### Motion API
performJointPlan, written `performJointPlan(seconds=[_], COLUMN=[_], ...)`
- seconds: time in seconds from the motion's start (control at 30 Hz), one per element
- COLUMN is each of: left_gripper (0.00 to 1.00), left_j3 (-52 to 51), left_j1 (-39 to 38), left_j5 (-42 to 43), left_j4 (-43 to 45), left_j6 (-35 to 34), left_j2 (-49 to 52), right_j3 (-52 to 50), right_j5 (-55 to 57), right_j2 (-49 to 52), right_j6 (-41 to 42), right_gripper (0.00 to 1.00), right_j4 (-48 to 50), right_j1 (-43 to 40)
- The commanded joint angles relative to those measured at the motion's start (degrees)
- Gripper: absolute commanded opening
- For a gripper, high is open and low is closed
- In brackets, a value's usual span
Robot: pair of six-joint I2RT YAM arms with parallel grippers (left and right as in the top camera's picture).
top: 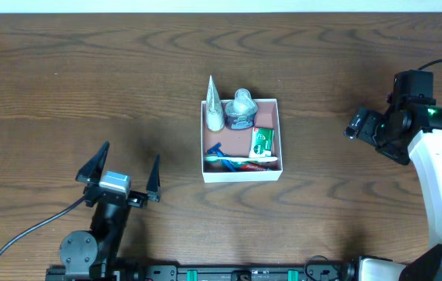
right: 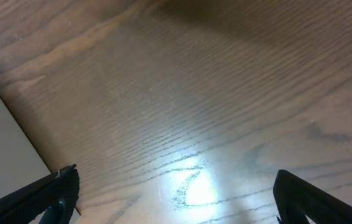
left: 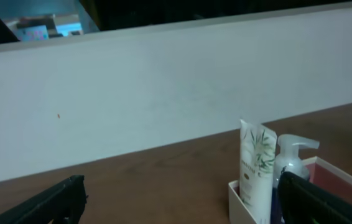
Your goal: Pack container
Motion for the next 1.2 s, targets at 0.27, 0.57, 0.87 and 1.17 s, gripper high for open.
performJointPlan(seconds=[0.27, 0.57, 0.87, 1.17], left_gripper=[0.98, 0.98, 0.98, 0.98], left_j3=[-8.57, -13.16, -13.16, -13.16], left_j1=[0.28, 0.26, 0.26, 0.26], left_j5=[0.87, 0.22, -0.15, -0.22], left_j4=[2.49, -0.74, -4.68, -4.48], left_j6=[-0.07, 1.29, 3.74, 3.15], left_j2=[-4.17, -4.17, -4.17, -4.04], right_j3=[0.15, 0.15, 0.15, 0.15], right_j5=[0.02, 0.02, 0.02, 0.02], right_j2=[-0.83, -0.83, -0.83, -0.83], right_j6=[-0.37, -0.35, -0.37, -0.37], right_gripper=[0.99, 0.99, 0.99, 0.99], right_j4=[-0.07, -0.07, -0.07, -0.07], right_j1=[-0.31, -0.31, -0.31, -0.31])
